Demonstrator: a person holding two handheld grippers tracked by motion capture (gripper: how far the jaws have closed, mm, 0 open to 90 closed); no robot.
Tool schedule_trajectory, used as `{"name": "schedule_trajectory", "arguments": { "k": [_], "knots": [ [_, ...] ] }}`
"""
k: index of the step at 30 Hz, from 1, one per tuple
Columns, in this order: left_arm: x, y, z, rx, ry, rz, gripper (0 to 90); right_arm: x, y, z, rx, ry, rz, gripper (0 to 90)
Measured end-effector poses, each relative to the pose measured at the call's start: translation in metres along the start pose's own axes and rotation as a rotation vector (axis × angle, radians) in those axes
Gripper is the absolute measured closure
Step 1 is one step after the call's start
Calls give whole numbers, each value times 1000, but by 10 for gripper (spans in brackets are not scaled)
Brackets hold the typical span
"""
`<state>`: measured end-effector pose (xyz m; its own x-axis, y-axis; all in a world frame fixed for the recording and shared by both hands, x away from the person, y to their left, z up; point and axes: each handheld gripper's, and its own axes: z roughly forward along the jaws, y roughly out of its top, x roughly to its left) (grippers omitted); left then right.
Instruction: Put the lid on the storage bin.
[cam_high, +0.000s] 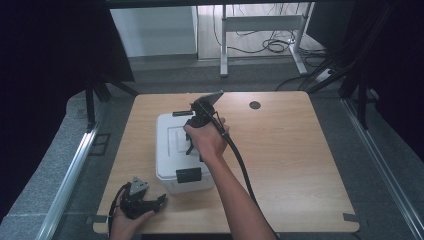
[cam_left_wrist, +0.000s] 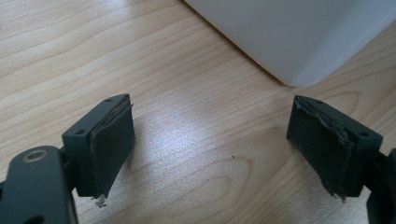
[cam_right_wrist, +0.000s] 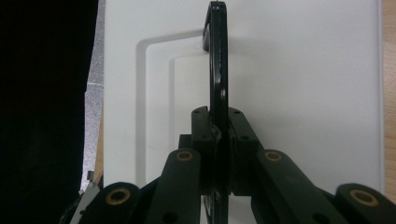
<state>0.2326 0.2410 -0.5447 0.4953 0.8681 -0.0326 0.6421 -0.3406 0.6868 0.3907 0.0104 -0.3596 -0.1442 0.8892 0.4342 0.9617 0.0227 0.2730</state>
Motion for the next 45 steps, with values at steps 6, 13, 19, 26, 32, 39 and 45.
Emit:
{"name": "schedule_trajectory", "arguments": {
  "k": [6, 13, 19, 26, 32, 39, 45],
  "knots": [
    [0, 0, 0, 0, 0, 0, 149, -4, 0, 0, 6, 31, -11, 750],
    [0, 0, 0, 0, 0, 0, 149, -21, -7, -22, -95, 155, -107, 501],
    [0, 0, 0, 1, 0, 1, 149, -57, -22, -46, -211, 216, -201, 385],
    [0, 0, 0, -1, 0, -2, 149, -109, -46, -65, -287, 261, -247, 352],
    [0, 0, 0, -4, 1, -3, 149, -143, -62, -71, -335, 273, -244, 340],
    [0, 0, 0, -5, 1, -4, 150, -197, -88, -70, -375, 287, -214, 331],
    [0, 0, 0, -2, 1, 0, 149, -225, -106, -58, -372, 289, -206, 331]
  ]
}}
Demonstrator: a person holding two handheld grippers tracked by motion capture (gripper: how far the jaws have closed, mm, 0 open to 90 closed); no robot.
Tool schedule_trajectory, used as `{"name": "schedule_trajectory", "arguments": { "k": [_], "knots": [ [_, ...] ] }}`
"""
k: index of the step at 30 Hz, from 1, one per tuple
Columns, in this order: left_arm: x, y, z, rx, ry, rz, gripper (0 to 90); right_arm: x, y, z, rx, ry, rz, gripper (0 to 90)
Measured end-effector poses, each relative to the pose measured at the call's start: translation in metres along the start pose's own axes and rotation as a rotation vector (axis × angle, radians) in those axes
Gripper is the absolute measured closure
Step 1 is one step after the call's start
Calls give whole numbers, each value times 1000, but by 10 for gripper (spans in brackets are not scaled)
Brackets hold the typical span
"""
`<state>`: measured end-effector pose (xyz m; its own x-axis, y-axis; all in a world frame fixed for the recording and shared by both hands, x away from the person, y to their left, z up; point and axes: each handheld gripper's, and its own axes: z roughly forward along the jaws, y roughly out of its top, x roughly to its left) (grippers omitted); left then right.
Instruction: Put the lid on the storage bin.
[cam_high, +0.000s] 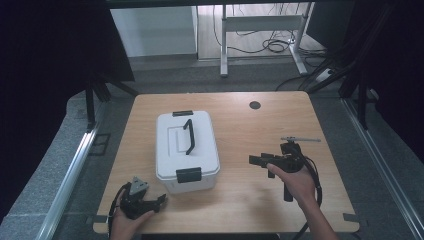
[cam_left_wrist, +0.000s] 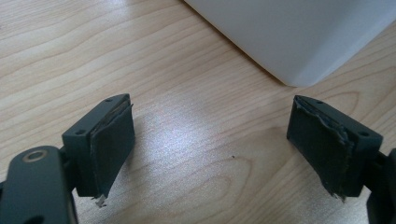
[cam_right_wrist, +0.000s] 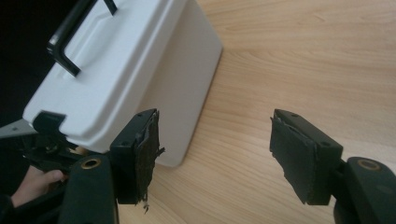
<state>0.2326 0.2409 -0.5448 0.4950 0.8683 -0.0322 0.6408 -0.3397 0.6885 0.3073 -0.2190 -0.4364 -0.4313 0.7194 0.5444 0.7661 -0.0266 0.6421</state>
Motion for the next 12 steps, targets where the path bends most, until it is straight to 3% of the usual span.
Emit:
{"name": "schedule_trajectory", "arguments": {
  "k": [12],
  "knots": [
    [0, 0, 0, 0, 1, 0, 149, -15, -9, -6, -14, 7, 35, 330]
  ]
}}
